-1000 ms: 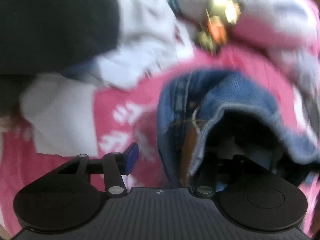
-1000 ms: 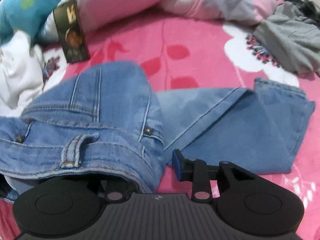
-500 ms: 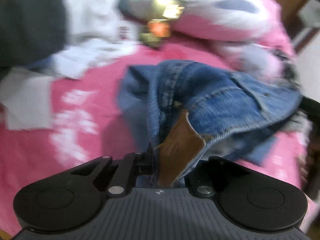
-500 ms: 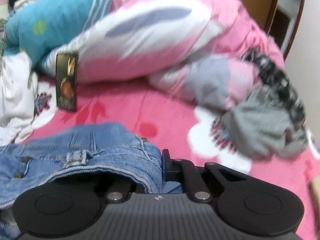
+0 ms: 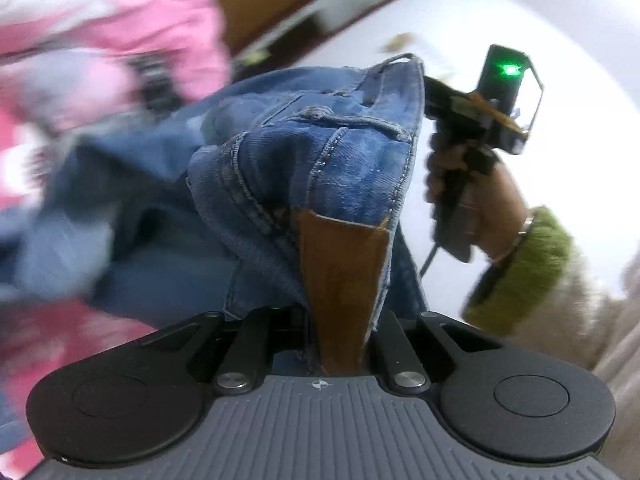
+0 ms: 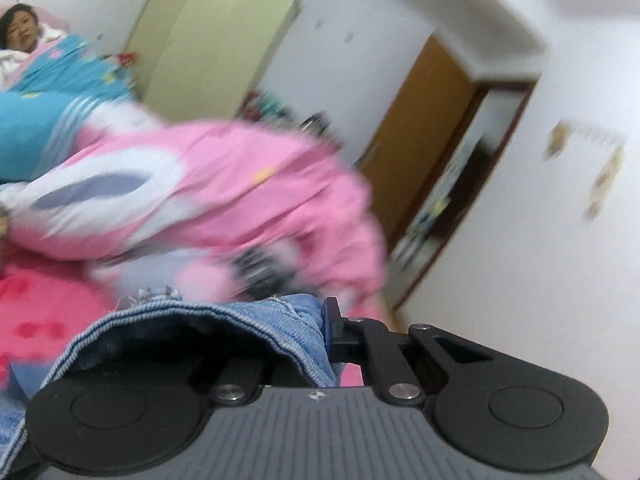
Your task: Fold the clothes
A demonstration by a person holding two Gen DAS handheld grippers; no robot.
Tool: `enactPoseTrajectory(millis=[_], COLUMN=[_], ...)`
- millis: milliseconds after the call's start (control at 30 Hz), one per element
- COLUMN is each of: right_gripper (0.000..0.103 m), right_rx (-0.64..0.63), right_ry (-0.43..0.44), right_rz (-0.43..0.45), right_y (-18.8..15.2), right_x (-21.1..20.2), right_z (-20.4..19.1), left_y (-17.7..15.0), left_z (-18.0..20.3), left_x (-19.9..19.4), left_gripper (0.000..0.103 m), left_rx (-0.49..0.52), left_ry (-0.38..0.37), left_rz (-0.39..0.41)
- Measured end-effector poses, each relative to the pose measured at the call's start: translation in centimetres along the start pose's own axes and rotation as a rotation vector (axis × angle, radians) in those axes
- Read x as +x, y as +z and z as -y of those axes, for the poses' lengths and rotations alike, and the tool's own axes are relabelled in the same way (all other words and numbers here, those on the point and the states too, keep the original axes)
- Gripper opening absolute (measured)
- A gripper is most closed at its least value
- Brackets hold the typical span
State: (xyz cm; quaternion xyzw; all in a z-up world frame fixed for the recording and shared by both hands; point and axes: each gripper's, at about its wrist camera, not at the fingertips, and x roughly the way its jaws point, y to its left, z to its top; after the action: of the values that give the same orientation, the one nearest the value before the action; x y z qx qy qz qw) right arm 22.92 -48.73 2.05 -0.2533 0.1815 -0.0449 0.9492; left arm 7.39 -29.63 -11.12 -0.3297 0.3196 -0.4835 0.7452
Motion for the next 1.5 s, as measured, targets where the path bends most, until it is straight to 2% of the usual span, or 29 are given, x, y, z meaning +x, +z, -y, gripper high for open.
enactPoseTrajectory(millis=[67,133,233,300,400,533,667,833,867,933,1000,1067,1167,1333,1433,1500], right_gripper=[0.007,0.007,0.007,0.007,0.007,0.007,0.007,0.008,0.009,0.013,0.021,0.035,0.051,0.053,0.053,0.053], right_rx=[-0.04,-0.076,-0.107,-0.112,-0.109,-0.147,-0.262,-0.366,-0.375,-0.409,-0.494,-0.573,-0.544,-0.307,-0.143,-0.04], right_ry=[-0.029,-0.026,0.035,0.115,0.272,0.49,0.693,0.886,0.913,0.965,0.996,0.993,1.006,1.034,1.038,1.038], right_rz=[0.049,0.092,0.108,0.084,0.041,0.007,0.012,0.005,-0.028,-0.113,-0.247,-0.333,-0.347,-0.369,-0.375,-0.381], right_y=[1.7,2.5,2.0,0.9,-0.9,-1.5,-0.9,0.7,0.8,0.8,0.1,-0.7,-0.1,2.5,2.8,2.5], right_x=[-1.0,-1.1,0.7,2.7,5.7,8.1,8.0,7.4,7.6,8.4,10.1,11.1,10.8,10.0,9.2,8.7], right_z=[2.6,3.3,1.1,-2.1,-9.0,-20.1,-32.7,-47.2,-49.8,-55.1,-60.1,-63.1,-62.0,-56.1,-52.2,-49.7], left_y=[0.6,0.7,-0.3,-1.3,-2.8,-4.6,-4.9,-4.9,-4.8,-5.4,-5.6,-5.2,-4.6,-4.2,-3.2,-2.5], left_z=[0.9,0.6,-1.9,-4.7,-9.1,-14.7,-18.9,-25.3,-27.0,-30.5,-33.1,-34.4,-33.6,-31.9,-31.0,-29.9], left_x=[0.9,1.3,0.4,-1.4,-5.7,-12.8,-20.9,-29.7,-31.2,-34.0,-36.1,-37.9,-39.8,-42.1,-43.4,-43.2], left_gripper=[0.008,0.008,0.008,0.008,0.008,0.008,0.008,0.008,0.009,0.017,0.025,0.034,0.042,0.044,0.044,0.044], left_rx=[-0.006,-0.032,-0.096,-0.16,-0.259,-0.394,-0.481,-0.58,-0.598,-0.657,-0.695,-0.701,-0.695,-0.669,-0.582,-0.516], left_ry=[-0.049,-0.049,0.037,0.135,0.296,0.489,0.619,0.755,0.78,0.813,0.813,0.79,0.777,0.784,0.805,0.786], left_rz=[0.035,0.061,0.071,0.075,0.101,0.158,0.253,0.352,0.356,0.312,0.265,0.24,0.246,0.289,0.306,0.281])
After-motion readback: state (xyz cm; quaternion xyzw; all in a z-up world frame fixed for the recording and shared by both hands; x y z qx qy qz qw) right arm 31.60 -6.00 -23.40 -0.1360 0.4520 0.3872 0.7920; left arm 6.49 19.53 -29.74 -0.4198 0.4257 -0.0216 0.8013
